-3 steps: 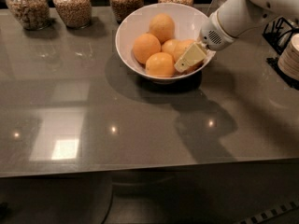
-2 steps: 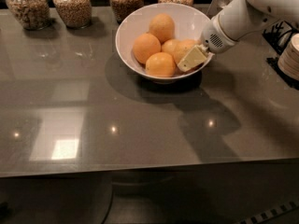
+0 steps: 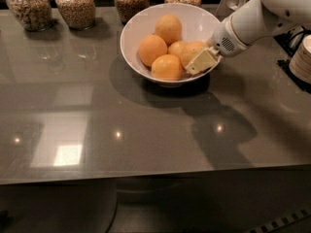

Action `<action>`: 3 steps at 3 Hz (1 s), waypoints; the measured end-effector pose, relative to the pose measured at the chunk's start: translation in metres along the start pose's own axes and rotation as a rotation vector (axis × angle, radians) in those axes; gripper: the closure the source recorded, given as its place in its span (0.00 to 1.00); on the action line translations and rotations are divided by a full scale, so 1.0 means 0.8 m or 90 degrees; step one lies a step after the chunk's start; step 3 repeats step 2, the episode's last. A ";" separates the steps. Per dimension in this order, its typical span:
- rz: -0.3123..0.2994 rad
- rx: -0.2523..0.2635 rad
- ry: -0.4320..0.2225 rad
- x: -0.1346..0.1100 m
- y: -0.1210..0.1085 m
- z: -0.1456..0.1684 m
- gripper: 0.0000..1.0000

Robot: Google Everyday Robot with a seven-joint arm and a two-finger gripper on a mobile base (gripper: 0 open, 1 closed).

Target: Pick orange from white bowl

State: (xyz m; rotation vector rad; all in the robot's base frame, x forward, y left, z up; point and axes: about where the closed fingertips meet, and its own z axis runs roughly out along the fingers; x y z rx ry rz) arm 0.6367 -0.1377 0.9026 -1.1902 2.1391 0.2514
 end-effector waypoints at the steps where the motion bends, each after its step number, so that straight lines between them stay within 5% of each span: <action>1: -0.017 0.010 -0.043 -0.018 0.001 -0.022 1.00; 2: -0.042 0.010 -0.105 -0.044 0.006 -0.054 1.00; 3: -0.042 0.010 -0.105 -0.044 0.006 -0.054 1.00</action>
Offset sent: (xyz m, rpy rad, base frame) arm -0.0234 0.0081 0.0982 0.1770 -0.2301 0.1175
